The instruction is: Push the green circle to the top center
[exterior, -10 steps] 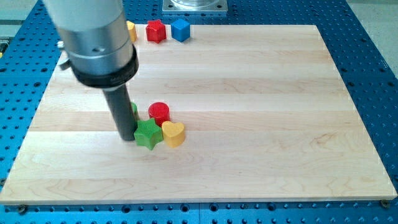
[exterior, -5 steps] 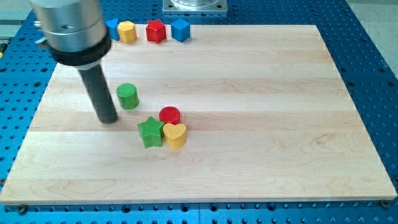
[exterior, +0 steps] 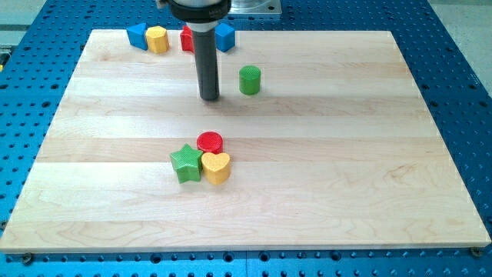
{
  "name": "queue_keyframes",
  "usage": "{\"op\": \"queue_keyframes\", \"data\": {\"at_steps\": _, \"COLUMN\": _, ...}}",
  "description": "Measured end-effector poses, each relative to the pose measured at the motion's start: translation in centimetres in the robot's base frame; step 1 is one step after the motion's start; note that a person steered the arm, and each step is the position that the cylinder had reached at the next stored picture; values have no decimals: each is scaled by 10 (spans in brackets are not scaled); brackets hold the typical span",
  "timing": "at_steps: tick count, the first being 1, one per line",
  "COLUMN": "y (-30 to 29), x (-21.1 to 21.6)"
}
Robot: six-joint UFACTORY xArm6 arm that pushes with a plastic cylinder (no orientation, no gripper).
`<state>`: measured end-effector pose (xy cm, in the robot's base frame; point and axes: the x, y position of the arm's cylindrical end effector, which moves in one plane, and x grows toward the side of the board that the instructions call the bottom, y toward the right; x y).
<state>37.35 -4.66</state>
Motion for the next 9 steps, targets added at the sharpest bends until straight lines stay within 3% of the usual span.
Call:
{"op": "queue_keyframes", "data": {"at_steps": 1, "y": 58, "x": 3}}
{"op": "queue_keyframes", "data": {"at_steps": 2, "y": 72, "x": -28}}
{"op": "queue_keyframes", "data": {"at_steps": 4, "y": 58, "x": -68}}
{"op": "queue_keyframes", "data": {"at_steps": 5, "y": 37, "x": -18}}
{"op": "queue_keyframes", "data": {"at_steps": 8, "y": 48, "x": -73}}
{"op": "queue_keyframes", "data": {"at_steps": 9, "y": 27, "x": -65}}
